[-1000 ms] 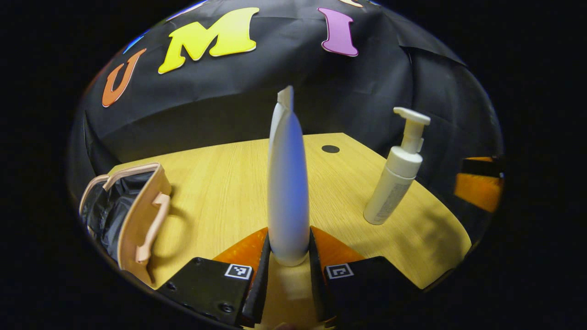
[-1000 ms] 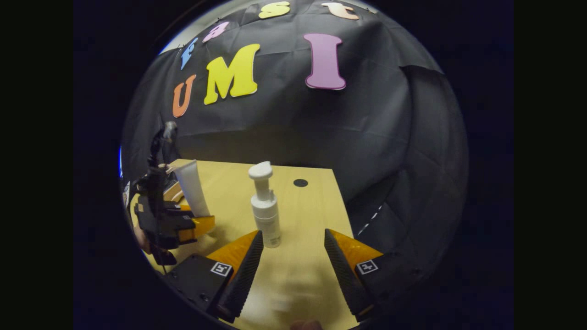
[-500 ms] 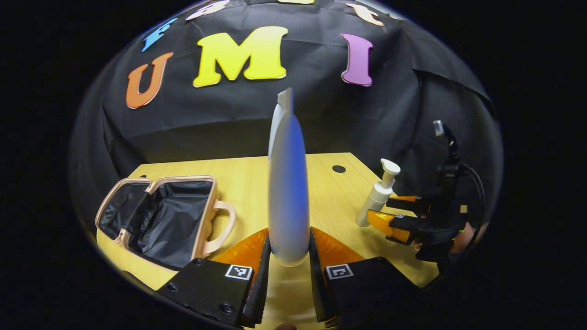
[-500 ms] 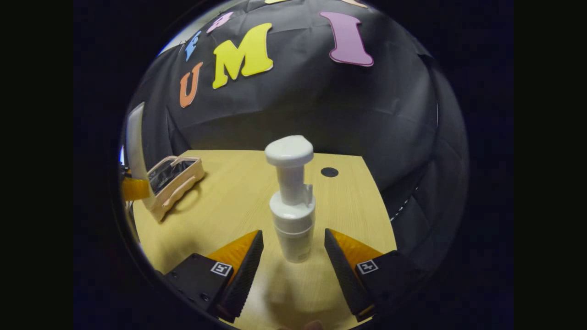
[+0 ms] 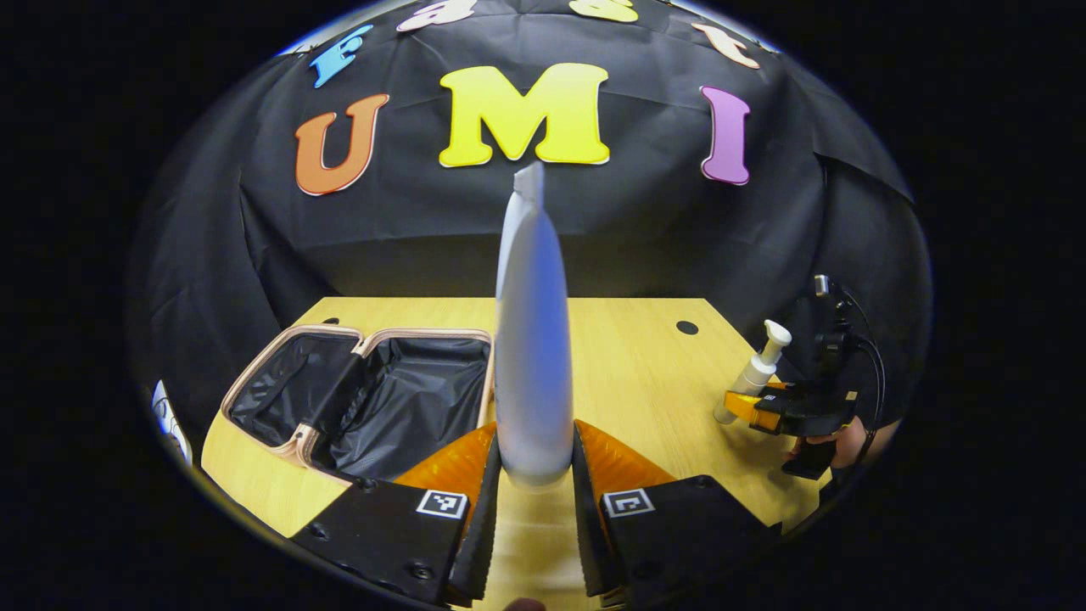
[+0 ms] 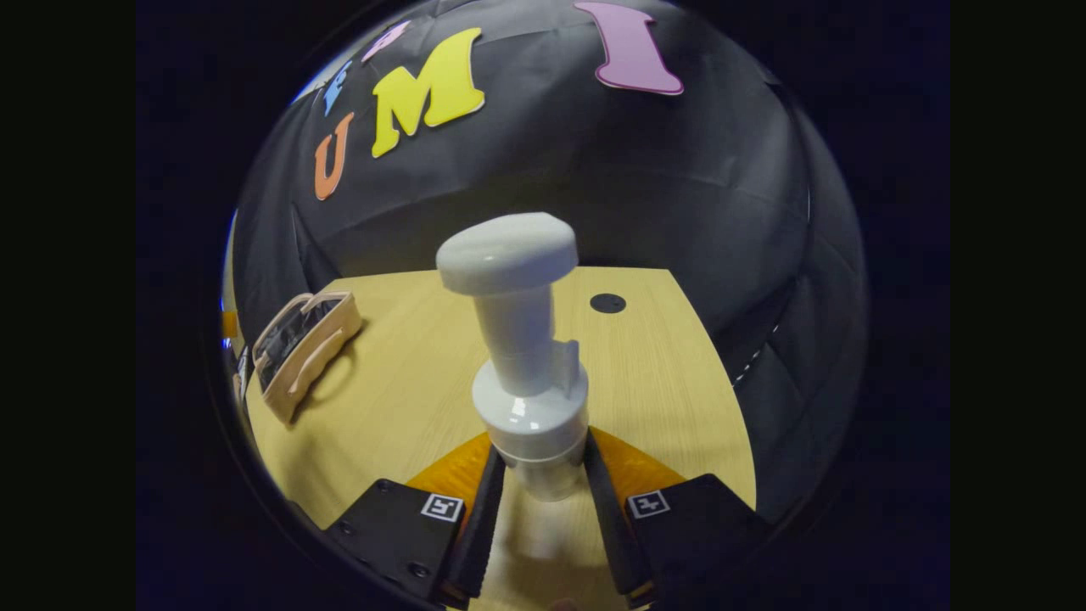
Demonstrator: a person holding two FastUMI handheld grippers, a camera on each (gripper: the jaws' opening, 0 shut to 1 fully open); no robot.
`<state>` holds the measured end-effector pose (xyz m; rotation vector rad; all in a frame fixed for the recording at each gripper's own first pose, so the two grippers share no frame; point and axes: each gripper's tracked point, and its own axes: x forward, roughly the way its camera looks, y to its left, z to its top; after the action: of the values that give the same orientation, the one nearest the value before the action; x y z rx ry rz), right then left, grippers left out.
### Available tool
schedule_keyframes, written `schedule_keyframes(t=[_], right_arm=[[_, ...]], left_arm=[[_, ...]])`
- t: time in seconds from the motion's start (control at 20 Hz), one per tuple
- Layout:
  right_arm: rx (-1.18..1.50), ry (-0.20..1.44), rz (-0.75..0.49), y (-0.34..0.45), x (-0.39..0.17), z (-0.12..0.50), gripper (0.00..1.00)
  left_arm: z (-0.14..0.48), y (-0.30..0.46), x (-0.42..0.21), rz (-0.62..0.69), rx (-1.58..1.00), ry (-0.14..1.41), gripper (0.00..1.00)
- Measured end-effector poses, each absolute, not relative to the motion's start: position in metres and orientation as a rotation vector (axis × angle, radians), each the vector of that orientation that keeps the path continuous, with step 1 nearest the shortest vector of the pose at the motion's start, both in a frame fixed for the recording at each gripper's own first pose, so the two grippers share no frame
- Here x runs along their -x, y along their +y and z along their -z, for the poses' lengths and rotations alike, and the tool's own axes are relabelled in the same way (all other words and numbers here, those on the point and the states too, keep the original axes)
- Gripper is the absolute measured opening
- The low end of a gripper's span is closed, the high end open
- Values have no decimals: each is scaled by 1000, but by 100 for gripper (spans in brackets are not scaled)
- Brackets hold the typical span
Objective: First open the suitcase, pack the skin care products into it, and then close the suitcase.
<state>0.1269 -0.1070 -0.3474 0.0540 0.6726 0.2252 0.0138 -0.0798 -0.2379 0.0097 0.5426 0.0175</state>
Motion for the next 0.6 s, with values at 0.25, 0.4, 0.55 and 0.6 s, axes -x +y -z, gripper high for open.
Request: schedule_keyframes(t=[0.25, 0.4, 0.55, 0.6], right_arm=[[-66, 672, -237, -99, -118, 324, 48], [-101, 659, -249, -89, -102, 286, 48], [-220, 661, -265, -71, -77, 246, 47], [-230, 656, -263, -66, -70, 234, 48]], left_arm=[[225, -12, -9, -33, 34, 578, 44], [218, 27, -18, 22, 22, 600, 44], [219, 49, -32, 116, 85, 627, 44], [225, 57, -38, 143, 102, 645, 44]])
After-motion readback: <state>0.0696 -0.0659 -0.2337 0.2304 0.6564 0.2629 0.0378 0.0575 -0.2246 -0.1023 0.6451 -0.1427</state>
